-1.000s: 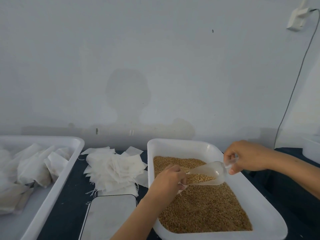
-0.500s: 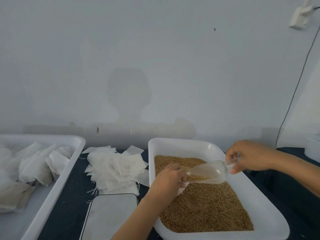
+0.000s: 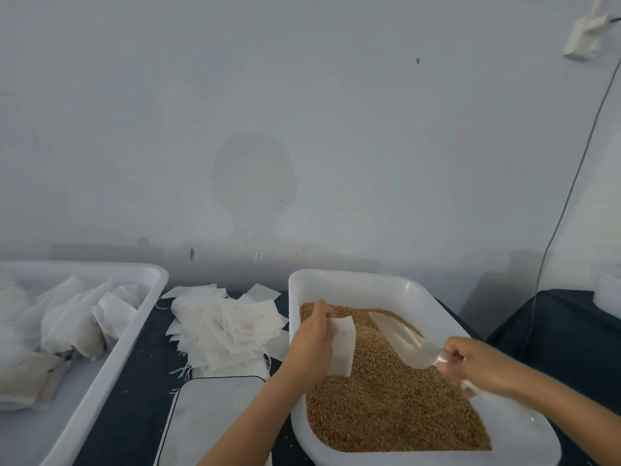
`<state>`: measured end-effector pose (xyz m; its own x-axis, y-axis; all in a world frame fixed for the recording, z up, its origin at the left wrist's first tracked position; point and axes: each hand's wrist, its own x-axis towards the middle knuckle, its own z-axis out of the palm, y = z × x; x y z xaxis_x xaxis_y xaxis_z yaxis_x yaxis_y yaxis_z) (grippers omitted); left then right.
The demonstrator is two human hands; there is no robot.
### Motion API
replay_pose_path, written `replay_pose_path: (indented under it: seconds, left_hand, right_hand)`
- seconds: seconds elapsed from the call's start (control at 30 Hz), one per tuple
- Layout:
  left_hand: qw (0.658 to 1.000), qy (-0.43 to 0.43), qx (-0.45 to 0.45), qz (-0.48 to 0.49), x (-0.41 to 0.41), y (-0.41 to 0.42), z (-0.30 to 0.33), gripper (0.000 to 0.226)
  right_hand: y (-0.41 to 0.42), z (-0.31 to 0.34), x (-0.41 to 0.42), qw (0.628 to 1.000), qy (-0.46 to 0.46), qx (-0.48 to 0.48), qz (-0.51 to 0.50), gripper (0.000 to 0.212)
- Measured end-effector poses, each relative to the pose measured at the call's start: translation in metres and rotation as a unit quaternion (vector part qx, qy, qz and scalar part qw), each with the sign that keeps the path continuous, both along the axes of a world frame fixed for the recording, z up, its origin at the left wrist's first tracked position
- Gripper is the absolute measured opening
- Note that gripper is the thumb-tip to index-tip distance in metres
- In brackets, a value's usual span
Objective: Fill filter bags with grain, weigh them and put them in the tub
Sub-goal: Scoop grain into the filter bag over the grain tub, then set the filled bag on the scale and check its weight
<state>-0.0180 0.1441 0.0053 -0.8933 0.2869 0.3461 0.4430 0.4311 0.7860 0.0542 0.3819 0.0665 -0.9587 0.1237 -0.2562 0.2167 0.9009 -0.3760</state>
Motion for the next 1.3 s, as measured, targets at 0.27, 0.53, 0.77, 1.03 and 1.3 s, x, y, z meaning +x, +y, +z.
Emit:
replay_pose_path:
  seconds: [0.27,0.53,0.77,1.03,1.3]
  left_hand:
    - [0.974,-0.107,0.193,-0.042,0.005,-0.011,0.016,0.015]
    - [0.948,-0.062,0.306,-0.068,0.025,-0.032,0.046,0.013]
    - [0.936,-0.024,0.348,-0.04,0.044,-0.069,0.056,0.012]
    - [0.932,-0.045,0.354,0.063,0.056,-0.128,0.027,0.037]
    - [0.974,-0.007,0.171,0.15,0.052,-0.171,-0.019,0.015]
  right_hand:
    - [-0.024,-0.048,-0.008,0.992,0.003,0.128,0.003,0.02]
    - [-0.083,-0.02,0.006,0.945,0.264,-0.179,0.066,0.042]
    - [-0.18,-0.015,0.011,0.85,0.312,-0.424,0.026,0.013]
    - [-0.248,-0.032,0.0,0.837,0.342,-0.427,-0.009,0.019]
    - [-0.275,-0.076,-0.008,0.881,0.362,-0.298,0.067,0.042]
